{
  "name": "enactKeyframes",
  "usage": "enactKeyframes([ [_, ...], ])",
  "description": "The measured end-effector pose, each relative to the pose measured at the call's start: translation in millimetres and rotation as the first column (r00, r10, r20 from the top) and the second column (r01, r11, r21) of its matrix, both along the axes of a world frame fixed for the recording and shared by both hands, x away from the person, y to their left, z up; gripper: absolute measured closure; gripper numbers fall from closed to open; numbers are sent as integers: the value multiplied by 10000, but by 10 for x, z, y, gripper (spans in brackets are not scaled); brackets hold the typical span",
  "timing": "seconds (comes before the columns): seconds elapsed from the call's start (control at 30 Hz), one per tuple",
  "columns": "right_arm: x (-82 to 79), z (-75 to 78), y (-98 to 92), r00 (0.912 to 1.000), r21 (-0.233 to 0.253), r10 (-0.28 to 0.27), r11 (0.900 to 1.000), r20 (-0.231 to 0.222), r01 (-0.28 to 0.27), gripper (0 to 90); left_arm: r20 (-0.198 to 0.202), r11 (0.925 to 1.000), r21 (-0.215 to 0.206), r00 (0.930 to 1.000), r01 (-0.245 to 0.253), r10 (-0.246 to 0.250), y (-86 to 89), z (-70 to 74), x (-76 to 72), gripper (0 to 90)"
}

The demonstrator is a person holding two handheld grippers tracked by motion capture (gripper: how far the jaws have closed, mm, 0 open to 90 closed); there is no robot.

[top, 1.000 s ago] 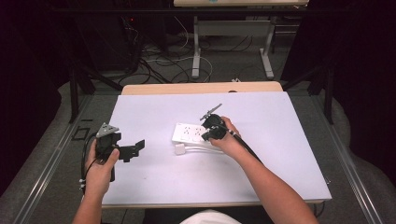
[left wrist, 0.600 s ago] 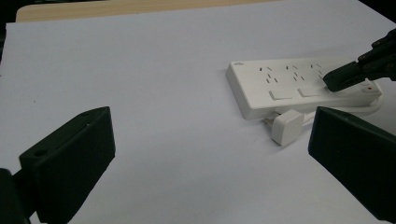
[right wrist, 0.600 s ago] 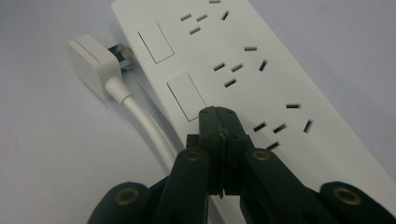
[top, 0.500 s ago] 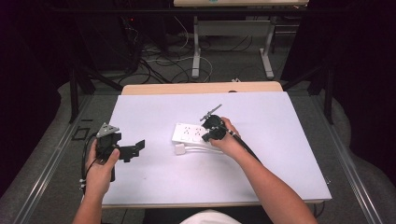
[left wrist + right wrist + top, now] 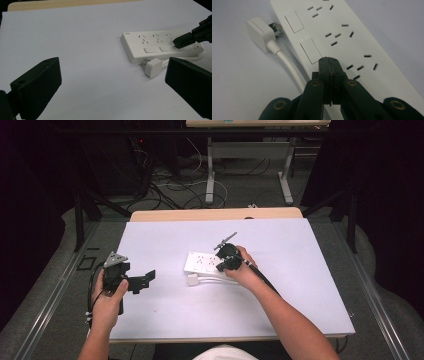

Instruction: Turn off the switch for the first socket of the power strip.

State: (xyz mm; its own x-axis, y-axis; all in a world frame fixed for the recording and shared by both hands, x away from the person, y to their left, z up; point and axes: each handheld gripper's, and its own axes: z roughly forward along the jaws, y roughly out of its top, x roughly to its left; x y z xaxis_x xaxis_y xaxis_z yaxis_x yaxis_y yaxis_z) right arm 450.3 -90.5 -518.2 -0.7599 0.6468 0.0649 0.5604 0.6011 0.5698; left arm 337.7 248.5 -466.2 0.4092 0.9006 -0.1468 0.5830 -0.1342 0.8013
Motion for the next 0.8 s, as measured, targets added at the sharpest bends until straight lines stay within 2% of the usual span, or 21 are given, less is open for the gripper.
enactKeyframes([
  [0.03,-6,-34,10,9994,418,-150,9990,298,138,900,-35,10000,8,10000,-1,1,1,1,-1,5],
  [0.07,-7,18,-3,9998,-194,-22,9998,-192,18,900,-35,10000,8,10000,-1,1,1,1,-1,5],
  [0.1,-1,17,-5,9999,-224,73,9997,-122,-76,900,-30,10000,1,10000,-3,3,1,2,-2,5],
  [0.27,-26,6,15,9999,-312,-90,9995,-132,86,900,5,10000,-1,10000,-9,9,0,4,-3,5],
  [0.3,-20,-20,27,9999,-42,68,10000,-86,-68,900,9,10000,-1,10000,7,-7,1,4,-3,4],
  [0.4,-15,-22,36,9998,-144,215,9997,63,-214,900,3,10000,7,10000,7,-7,6,8,-7,4],
  [0.53,-45,-14,51,9998,-169,-82,9998,-159,79,900,19,10000,-19,10000,-56,56,17,9,-10,5],
  [0.6,-22,-24,40,9999,-172,139,9998,42,-139,900,22,10000,-21,10000,-56,56,18,8,-10,4],
  [0.8,-26,-24,39,9999,-187,123,9998,87,-121,900,28,10000,-24,10000,-45,45,11,8,-9,4],
])
